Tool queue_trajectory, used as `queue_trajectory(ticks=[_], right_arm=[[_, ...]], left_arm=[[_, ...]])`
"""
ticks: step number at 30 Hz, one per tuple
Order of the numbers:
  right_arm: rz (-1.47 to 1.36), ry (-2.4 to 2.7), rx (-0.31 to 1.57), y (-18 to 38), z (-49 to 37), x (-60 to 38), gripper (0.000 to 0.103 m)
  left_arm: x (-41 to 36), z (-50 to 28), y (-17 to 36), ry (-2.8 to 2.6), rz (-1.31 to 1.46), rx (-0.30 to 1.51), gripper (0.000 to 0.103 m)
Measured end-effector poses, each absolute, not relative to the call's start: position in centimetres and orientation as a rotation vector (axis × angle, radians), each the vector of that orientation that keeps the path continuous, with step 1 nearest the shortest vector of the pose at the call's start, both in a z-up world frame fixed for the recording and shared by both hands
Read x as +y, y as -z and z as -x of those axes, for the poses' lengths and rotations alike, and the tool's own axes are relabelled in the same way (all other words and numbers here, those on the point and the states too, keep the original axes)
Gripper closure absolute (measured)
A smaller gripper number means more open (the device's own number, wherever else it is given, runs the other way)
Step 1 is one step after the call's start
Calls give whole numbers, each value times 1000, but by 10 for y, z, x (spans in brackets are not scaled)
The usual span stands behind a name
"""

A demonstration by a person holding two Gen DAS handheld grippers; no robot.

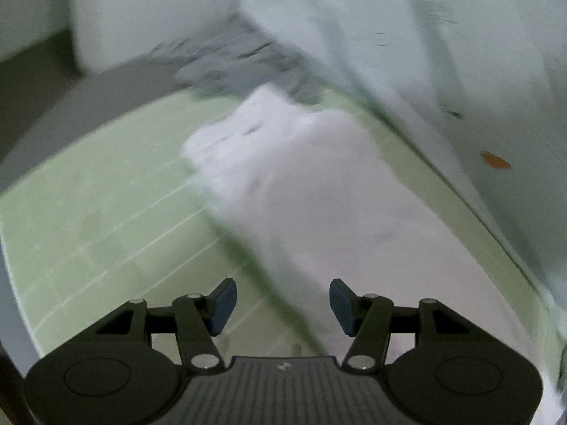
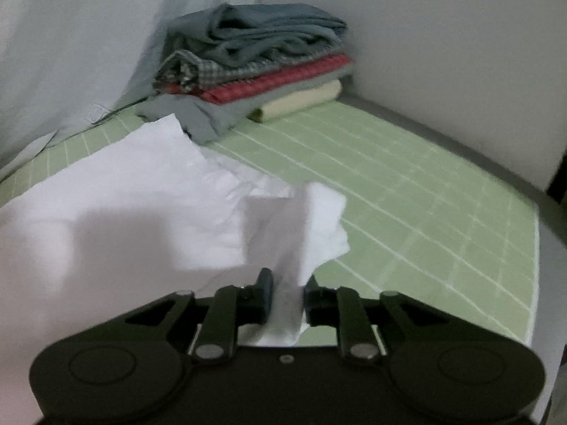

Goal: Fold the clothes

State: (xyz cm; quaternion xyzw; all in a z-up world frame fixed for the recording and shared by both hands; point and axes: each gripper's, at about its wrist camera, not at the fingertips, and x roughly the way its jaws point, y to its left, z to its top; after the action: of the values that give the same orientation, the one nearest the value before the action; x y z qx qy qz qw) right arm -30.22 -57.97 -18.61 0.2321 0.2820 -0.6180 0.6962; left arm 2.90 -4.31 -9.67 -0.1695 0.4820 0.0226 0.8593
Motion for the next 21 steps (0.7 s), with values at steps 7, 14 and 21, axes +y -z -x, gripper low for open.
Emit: queue_trajectory(ticks=[7, 14, 21], right_arm=[[-445, 1431, 672, 159, 291, -557, 48], [-444, 1383, 617, 126, 236, -520, 0], [-626, 1117, 569, 133, 153, -470, 0]], left_arm=[[-14, -44, 116, -41, 450, 1019, 32], [9, -69, 138, 4, 520, 1040, 25], [36, -99, 152, 90, 631, 1032, 15]])
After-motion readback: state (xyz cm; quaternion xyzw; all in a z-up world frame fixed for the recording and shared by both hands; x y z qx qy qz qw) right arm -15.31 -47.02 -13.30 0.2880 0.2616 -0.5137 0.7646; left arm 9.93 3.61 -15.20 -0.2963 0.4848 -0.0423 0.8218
